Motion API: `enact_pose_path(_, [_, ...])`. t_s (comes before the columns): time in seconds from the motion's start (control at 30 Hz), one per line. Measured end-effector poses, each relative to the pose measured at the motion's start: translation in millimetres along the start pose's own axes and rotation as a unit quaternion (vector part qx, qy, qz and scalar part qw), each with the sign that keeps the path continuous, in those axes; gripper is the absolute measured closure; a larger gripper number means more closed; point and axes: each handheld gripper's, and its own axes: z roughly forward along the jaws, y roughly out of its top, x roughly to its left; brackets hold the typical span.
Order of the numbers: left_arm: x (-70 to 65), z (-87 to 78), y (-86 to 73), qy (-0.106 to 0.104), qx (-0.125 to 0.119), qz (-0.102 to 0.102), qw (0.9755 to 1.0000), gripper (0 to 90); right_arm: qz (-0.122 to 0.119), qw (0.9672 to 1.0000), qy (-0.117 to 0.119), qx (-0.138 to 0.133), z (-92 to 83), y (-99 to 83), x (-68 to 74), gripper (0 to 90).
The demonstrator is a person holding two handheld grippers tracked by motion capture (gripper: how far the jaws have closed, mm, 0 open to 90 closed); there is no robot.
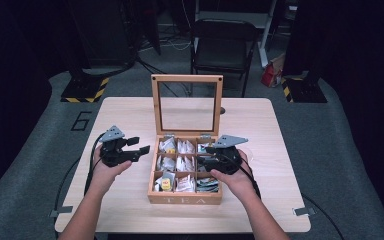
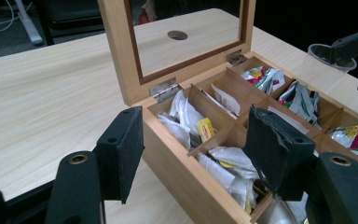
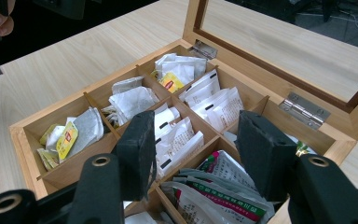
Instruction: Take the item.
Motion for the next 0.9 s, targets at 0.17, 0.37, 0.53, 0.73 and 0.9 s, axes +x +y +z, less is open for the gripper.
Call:
enact_pose_path(0.17, [-4.1, -0.7, -2.6, 0.006, 0.014, 0.016, 0.9998, 37.0, 0.007, 0.9999, 0.007, 0.004, 2.9, -1.6, 2.2, 48.4])
enact_pose_path(0.37, [-8.3, -6.3, -3.7, 0.007, 0.015, 0.026, 0.9995, 37.0, -0.001, 0.9998, 0.018, 0.010, 9.8, -1.1, 10.6, 49.6])
enact_pose_path(0.53, [-7.6, -9.6, -8.1, 0.009, 0.011, 0.018, 0.9997, 37.0, -0.013, 0.9992, 0.033, 0.017, 18.5, 0.0, 19.1, 50.9])
enact_pose_path(0.73, [-4.0, -15.1, -12.5, 0.014, 0.011, 0.014, 0.9998, 37.0, -0.025, 0.9984, 0.045, 0.023, 28.2, 1.1, 27.0, 51.6])
enact_pose_path(0.9, [-3.2, -16.9, -13.6, 0.015, 0.009, 0.011, 0.9998, 37.0, -0.031, 0.9978, 0.053, 0.026, 34.1, 2.1, 30.5, 52.5])
